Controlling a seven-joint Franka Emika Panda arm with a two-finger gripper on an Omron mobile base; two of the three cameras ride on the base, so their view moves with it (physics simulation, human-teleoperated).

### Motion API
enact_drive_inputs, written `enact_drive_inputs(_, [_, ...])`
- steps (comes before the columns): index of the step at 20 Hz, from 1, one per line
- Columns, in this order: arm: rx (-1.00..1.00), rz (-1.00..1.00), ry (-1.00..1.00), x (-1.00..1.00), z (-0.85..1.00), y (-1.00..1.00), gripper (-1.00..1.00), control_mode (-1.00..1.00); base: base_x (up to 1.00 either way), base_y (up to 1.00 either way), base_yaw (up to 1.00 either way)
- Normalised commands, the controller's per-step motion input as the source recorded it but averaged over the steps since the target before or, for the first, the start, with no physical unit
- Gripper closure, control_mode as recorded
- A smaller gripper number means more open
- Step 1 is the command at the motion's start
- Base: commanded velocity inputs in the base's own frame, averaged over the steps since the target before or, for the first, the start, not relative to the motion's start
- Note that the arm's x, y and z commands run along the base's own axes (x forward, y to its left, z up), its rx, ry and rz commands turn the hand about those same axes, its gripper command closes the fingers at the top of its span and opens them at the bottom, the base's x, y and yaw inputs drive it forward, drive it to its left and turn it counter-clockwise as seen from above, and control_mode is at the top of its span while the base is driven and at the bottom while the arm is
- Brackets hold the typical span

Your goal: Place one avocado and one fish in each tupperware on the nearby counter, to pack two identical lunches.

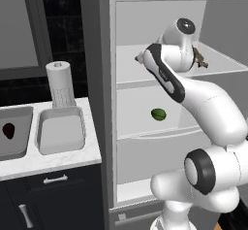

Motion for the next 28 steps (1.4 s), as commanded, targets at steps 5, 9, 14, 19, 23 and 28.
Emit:
enact_drive_inputs(5, [0.0, 0.0, 0.02, 0.15, -0.1, 0.0, -1.0, -1.0, 0.0, 0.0, 0.0])
enact_drive_inputs(9, [0.0, 0.0, 0.04, -0.05, -0.34, 0.0, -1.0, -1.0, 0.0, 0.0, 0.0])
enact_drive_inputs(14, [0.0, 0.0, 0.0, -0.04, -0.44, 0.06, 1.0, -1.0, 0.0, 0.0, 0.0])
enact_drive_inputs(19, [0.0, 0.0, -0.01, -0.28, -0.33, 0.03, 1.0, -1.0, 0.0, 0.0, 0.0])
enact_drive_inputs(23, [0.0, -0.05, 0.0, -0.73, -0.23, 0.0, 1.0, -1.0, 0.0, 0.0, 0.0])
enact_drive_inputs(28, [0.0, -0.1, 0.0, -0.99, -0.15, 0.0, 1.0, -1.0, 0.0, 0.0, 0.0])
